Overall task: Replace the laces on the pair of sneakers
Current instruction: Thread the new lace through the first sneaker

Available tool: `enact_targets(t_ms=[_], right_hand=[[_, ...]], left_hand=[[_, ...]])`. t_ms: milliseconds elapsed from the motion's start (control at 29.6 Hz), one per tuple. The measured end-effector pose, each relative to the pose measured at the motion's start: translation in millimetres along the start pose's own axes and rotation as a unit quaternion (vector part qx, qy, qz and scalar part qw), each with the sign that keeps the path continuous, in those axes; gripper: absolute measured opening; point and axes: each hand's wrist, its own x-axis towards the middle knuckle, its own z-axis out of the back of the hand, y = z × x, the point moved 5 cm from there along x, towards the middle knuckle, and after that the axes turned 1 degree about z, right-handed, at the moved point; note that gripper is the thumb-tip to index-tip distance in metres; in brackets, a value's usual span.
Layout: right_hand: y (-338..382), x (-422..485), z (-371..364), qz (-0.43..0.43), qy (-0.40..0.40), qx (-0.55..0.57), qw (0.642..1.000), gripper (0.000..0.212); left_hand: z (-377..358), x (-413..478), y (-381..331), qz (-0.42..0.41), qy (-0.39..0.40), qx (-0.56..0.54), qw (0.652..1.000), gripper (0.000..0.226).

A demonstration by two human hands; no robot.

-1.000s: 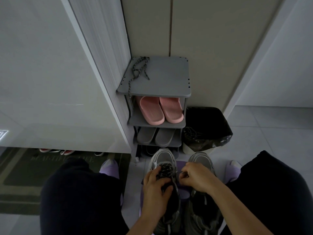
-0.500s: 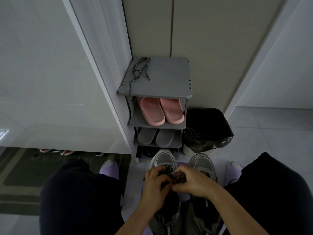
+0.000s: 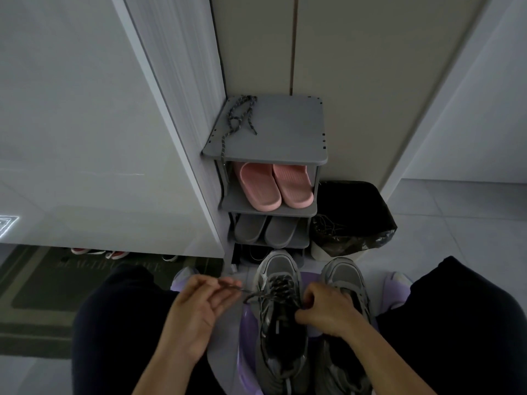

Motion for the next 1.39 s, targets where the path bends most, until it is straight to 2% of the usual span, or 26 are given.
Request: enact_targets(t_ms=[101,169,270,338,439,541,642,710,743,811,879,912,946,1014,1048,1115,1183,1250,1385], right_hand=[[-2,2,-4,0.002,0.015,0.009,1.000,0.022],[-4,2,-6,0.008,0.021,0.019,1.000,0.026],[-3,0,-8,0.033,0.015,0.020,0.999,0.025],[1,-4,-11,0.048,-0.022,-0.005,0.999,0.024],[8,-12,-17,0.058,-0.108,-0.018,0.992,0.023],[8,-17,-25,0.040,-0.151,0.025,0.987,0.020],[6,-16,-28,0.041,-0.163,0.045,0.985,0.018],[6,-15,-28,0.048,-0.162,0.034,0.985,0.017],[6,-15,-27,0.051,-0.160,0.029,0.985,0.017],[5,-15,-25,0.051,-0.150,0.030,0.987,0.016],[3,-14,-24,0.048,-0.140,0.042,0.988,0.016],[3,-15,-23,0.048,-0.136,0.048,0.988,0.015],[4,-14,-23,0.058,-0.139,0.051,0.987,0.016],[12,-10,-20,0.111,-0.167,0.055,0.978,0.034],[19,-6,-18,0.149,-0.174,0.064,0.971,0.037],[36,3,-11,0.213,-0.154,0.108,0.959,0.023],[42,13,2,0.199,-0.119,0.195,0.953,0.006],[36,19,19,0.149,-0.109,0.296,0.937,0.008],[12,19,34,0.097,-0.119,0.365,0.918,0.009]], left_hand=[[13,2,-12,-0.004,-0.036,-0.048,0.998,0.025],[14,4,-6,0.014,-0.057,-0.027,0.998,0.025],[9,2,17,0.052,-0.057,0.113,0.991,0.021],[4,0,33,0.056,-0.021,0.234,0.971,0.018],[-1,-1,61,0.091,0.053,0.352,0.930,0.018],[-6,2,77,0.094,0.087,0.439,0.889,0.019],[-15,8,63,-0.061,0.056,0.566,0.820,0.012],[-26,11,52,-0.155,0.063,0.602,0.781,0.032],[-32,14,53,-0.168,0.092,0.618,0.763,0.039],[-38,18,57,-0.153,0.137,0.662,0.721,0.034],[-37,22,47,-0.145,0.128,0.717,0.670,0.018],[-34,24,39,-0.147,0.117,0.725,0.663,0.014],[-32,25,29,-0.139,0.107,0.712,0.680,0.012],[-38,21,11,-0.141,0.119,0.655,0.733,0.007],[-47,16,4,-0.154,0.135,0.638,0.742,0.005],[-63,7,-7,-0.184,0.170,0.623,0.741,0.007],[-67,9,-15,-0.200,0.170,0.620,0.740,0.012],[-50,21,-22,-0.180,0.140,0.623,0.748,0.015],[-6,38,-13,-0.107,0.111,0.670,0.726,0.016]])
